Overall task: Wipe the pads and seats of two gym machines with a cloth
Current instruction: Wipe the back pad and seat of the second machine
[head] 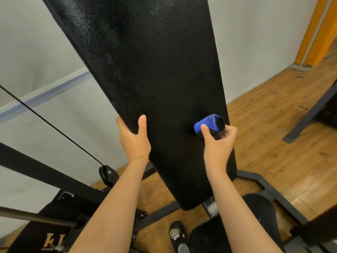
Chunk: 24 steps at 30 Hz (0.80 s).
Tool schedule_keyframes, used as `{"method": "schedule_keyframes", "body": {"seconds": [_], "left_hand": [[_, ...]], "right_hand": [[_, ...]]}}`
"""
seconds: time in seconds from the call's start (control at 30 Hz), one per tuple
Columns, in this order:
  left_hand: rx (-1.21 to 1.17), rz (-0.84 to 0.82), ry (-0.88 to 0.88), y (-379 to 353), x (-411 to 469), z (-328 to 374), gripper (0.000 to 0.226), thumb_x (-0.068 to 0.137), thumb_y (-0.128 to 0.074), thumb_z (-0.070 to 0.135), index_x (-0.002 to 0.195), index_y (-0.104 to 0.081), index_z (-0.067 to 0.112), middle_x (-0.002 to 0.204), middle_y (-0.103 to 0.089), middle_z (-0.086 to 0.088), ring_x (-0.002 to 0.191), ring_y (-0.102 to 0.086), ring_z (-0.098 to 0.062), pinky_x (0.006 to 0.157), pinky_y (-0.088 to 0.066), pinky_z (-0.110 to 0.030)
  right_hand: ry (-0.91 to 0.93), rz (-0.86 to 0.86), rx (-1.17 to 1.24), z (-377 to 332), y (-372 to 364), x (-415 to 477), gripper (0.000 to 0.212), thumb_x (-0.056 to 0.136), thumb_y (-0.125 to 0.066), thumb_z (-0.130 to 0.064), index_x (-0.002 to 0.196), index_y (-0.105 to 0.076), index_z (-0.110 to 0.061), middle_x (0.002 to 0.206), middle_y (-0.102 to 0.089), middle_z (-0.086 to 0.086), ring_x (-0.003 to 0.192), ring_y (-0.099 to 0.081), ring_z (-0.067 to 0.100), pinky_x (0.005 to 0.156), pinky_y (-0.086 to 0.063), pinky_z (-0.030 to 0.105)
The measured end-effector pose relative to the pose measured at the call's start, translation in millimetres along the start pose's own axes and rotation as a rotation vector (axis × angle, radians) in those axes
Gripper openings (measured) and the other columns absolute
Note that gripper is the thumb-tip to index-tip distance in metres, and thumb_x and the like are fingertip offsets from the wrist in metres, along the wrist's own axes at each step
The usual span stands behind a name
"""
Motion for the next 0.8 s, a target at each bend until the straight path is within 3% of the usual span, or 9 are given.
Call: {"method": "schedule_keyframes", "body": {"seconds": [0.07,0.2,0.4,0.57,0.8], "left_hand": [[0.001,0.003,-0.004,0.0,-0.7,1.7,0.070,0.094,-0.051,0.042,0.151,-0.020,0.015,0.150,-0.036,-0.003,0.133,-0.035,-0.012,0.100,-0.029,-0.019],[-0.006,0.008,-0.011,0.9,-0.8,2.7,0.069,0.093,-0.051,0.044,0.150,-0.022,0.015,0.149,-0.038,-0.004,0.134,-0.038,-0.018,0.100,-0.031,-0.021],[-0.009,0.005,-0.036,1.2,-0.6,3.6,0.066,0.093,-0.051,0.044,0.147,-0.027,0.015,0.144,-0.044,-0.004,0.131,-0.042,-0.019,0.100,-0.035,-0.022],[-0.006,0.007,-0.017,1.1,-1.3,1.9,0.082,0.085,-0.047,0.056,0.151,-0.023,0.013,0.150,-0.038,-0.006,0.138,-0.036,-0.023,0.113,-0.033,-0.038],[-0.005,0.011,-0.026,1.5,-1.5,1.9,0.070,0.093,-0.050,0.044,0.150,-0.024,0.013,0.148,-0.040,-0.006,0.136,-0.038,-0.022,0.106,-0.031,-0.026]], "right_hand": [[0.048,0.008,-0.034,-0.4,-3.8,-0.9,0.033,0.081,-0.074,-0.017,0.100,-0.047,-0.014,0.089,-0.054,-0.009,0.076,-0.055,-0.003,0.071,-0.049,0.011],[0.056,0.014,-0.073,9.3,-0.6,-4.6,0.034,0.082,-0.073,-0.016,0.100,-0.046,-0.011,0.086,-0.053,-0.008,0.074,-0.055,-0.010,0.067,-0.046,0.006],[-0.024,0.047,-0.116,26.3,12.1,-9.3,0.034,0.081,-0.073,-0.018,0.099,-0.046,-0.013,0.087,-0.055,-0.008,0.073,-0.057,-0.005,0.063,-0.046,0.010],[-0.130,0.091,-0.113,44.6,28.5,-15.8,0.032,0.081,-0.073,-0.018,0.096,-0.045,-0.017,0.086,-0.055,-0.006,0.073,-0.057,0.004,0.066,-0.043,0.017],[0.047,0.040,-0.028,-6.3,-2.5,19.6,0.027,0.082,-0.072,-0.016,0.094,-0.048,-0.017,0.087,-0.055,-0.008,0.073,-0.055,-0.001,0.068,-0.049,0.012]]}}
Point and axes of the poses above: each hand's wrist, its own x-axis towards the middle knuckle, its own y-axis out of the back of the hand, z = x × y, the point moved 4 cm from there along x, towards the middle knuckle
